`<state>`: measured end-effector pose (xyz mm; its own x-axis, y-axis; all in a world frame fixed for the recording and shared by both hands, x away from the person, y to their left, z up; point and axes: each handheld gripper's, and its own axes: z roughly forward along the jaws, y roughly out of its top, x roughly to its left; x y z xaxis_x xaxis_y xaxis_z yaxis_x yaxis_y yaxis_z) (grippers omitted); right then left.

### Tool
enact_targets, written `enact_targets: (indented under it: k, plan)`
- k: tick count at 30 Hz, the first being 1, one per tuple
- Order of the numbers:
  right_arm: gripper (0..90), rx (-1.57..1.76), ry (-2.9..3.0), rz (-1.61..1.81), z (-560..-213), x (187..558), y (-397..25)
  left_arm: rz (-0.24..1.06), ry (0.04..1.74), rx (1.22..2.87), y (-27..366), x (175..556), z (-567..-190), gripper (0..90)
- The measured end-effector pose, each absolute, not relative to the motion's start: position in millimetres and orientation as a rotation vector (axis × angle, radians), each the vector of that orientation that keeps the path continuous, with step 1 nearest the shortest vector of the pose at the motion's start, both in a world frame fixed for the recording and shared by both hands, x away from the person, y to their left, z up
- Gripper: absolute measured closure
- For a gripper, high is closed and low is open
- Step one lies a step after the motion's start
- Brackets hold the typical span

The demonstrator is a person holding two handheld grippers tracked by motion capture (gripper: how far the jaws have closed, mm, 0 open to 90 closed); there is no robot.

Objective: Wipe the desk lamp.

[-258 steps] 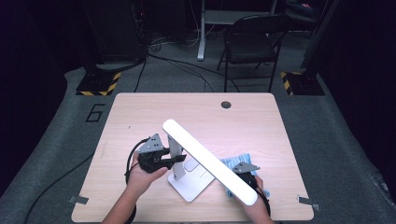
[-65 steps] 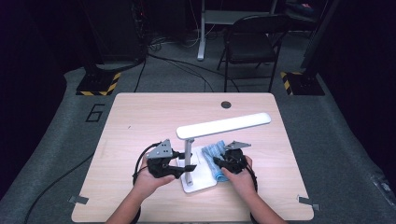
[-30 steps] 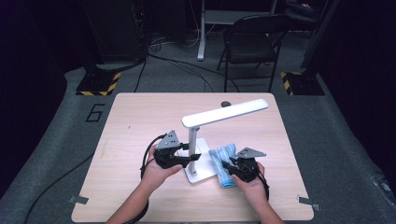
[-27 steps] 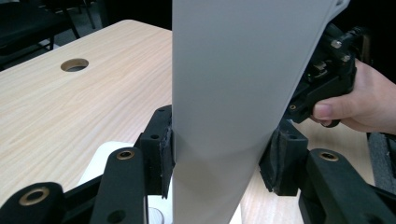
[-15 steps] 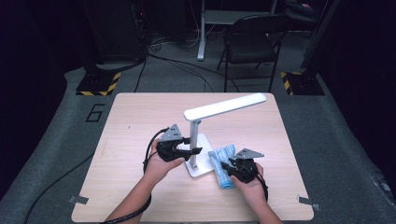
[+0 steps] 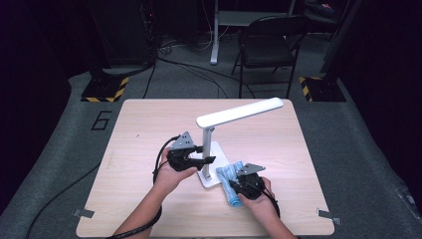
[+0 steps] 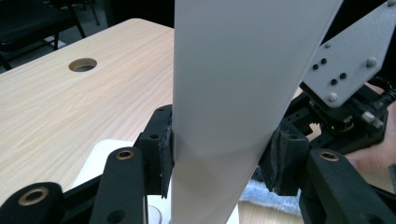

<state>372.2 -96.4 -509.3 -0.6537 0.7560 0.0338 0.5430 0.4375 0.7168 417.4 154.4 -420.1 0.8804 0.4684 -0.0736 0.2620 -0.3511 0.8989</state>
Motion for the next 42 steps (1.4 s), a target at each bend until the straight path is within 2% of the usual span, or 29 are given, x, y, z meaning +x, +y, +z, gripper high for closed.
enact_targets:
  k: [6,12,23,34,42]
  plan:
    - [69.7,1.131,2.378,1.077,-512.4,364.2,-80.3,0.246,0.533,1.947,154.8,416.9,-421.3,51.1]
    - [68.9,0.998,2.418,1.073,-512.6,352.3,-54.7,0.248,0.541,1.944,155.0,416.2,-421.6,51.1]
    - [70.5,1.002,2.387,1.053,-514.7,369.4,-74.2,0.192,0.542,1.918,161.2,420.4,-424.2,50.4]
    - [69.5,1.207,2.229,1.019,-516.2,395.7,-112.1,0.180,0.551,1.907,160.6,421.0,-425.1,50.2]
    - [71.0,1.137,2.211,0.967,-517.8,382.5,-93.1,0.185,0.554,1.921,159.3,420.4,-424.1,50.1]
